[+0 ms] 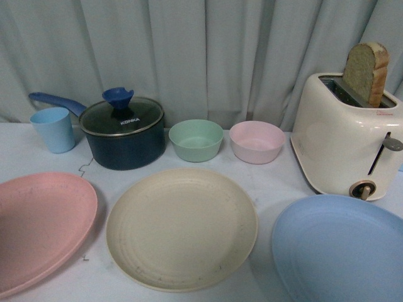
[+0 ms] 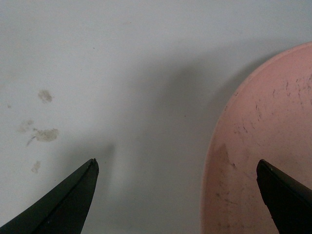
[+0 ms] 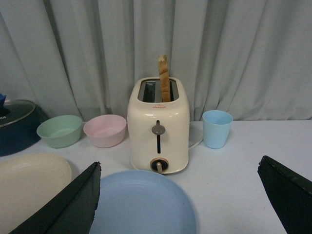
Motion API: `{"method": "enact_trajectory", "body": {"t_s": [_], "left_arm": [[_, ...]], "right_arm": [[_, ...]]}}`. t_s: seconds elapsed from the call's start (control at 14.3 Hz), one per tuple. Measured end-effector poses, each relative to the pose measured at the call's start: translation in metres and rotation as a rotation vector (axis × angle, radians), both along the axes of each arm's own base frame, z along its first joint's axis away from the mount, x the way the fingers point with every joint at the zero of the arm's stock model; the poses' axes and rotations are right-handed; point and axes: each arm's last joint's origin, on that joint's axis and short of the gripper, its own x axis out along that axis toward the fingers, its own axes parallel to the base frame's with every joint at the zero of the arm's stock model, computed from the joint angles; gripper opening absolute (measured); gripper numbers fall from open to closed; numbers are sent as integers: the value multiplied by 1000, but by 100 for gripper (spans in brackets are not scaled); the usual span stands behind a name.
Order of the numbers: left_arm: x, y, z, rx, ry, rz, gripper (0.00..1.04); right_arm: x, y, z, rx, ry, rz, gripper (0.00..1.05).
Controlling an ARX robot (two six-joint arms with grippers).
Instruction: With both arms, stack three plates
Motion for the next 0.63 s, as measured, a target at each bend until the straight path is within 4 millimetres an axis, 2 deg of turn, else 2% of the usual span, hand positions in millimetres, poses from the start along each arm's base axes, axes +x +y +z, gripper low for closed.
{"method": "enact_trajectory", "body": {"t_s": [0.35, 0.42, 0.63], "left_arm": [[-3, -3, -14, -24, 8, 10, 96], [-3, -3, -14, -24, 7, 13, 86], [-3, -3, -14, -30, -1, 13, 64]], "right_arm": [[0, 0, 0, 0, 0, 0, 98], [0, 0, 0, 0, 0, 0, 98], [0, 0, 0, 0, 0, 0, 98]]}}
